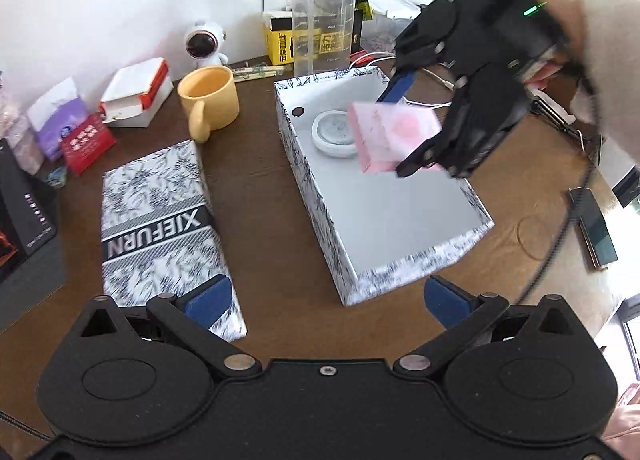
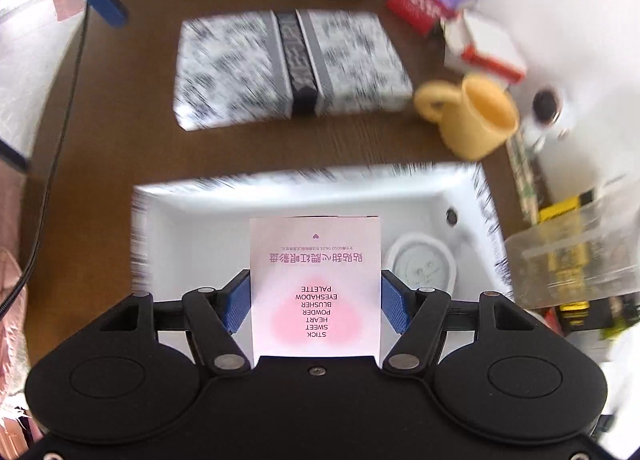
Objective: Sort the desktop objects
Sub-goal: 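Lower the pink box into the floral box and open the right tool, then move the left tool over the blue-and-white floss box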
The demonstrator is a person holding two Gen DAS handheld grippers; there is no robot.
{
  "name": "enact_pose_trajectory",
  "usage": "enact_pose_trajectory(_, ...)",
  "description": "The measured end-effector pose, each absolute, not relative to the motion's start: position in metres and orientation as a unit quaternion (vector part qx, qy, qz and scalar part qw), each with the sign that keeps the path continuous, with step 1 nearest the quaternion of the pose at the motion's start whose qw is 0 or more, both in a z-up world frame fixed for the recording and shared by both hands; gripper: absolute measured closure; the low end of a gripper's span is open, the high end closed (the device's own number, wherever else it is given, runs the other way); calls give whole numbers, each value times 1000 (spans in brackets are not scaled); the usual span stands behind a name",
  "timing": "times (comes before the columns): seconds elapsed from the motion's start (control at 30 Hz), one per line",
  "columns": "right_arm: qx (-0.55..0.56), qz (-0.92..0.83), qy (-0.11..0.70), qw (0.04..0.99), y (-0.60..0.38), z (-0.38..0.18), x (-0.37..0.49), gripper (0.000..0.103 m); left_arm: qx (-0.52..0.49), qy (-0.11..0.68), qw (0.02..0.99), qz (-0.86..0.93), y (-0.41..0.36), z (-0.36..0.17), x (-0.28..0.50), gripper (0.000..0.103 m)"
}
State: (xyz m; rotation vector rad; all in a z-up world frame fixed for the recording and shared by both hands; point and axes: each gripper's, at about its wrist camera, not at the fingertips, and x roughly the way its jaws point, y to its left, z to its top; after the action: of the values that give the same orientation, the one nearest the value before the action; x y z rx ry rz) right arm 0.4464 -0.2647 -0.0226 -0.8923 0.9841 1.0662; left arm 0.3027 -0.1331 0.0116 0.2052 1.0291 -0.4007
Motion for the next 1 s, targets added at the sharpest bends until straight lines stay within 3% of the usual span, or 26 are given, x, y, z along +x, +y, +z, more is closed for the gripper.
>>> enact_pose_trajectory(0.3,-387,499,475,613,-248,-105,501,34,100,512,833,-183,-136,-12,341,0)
enact_pose_trajectory(0.73,-406,508,466,599,-246,-129,493,33,96,529,826,-171,-140,-23,342,0)
enact_pose_trajectory(0.83,-411,498,464,607,-246,-126,487,23,97,528,827,-166,-141,-19,333,0)
enact_pose_trajectory(0.9,-401,498,457,618,-246,-112,479,3,97,523,831,-166,-139,-14,324,0)
enact_pose_trajectory(1.0,-388,490,436,647,-249,-83,464,0,95,514,836,-165,-136,-6,307,0)
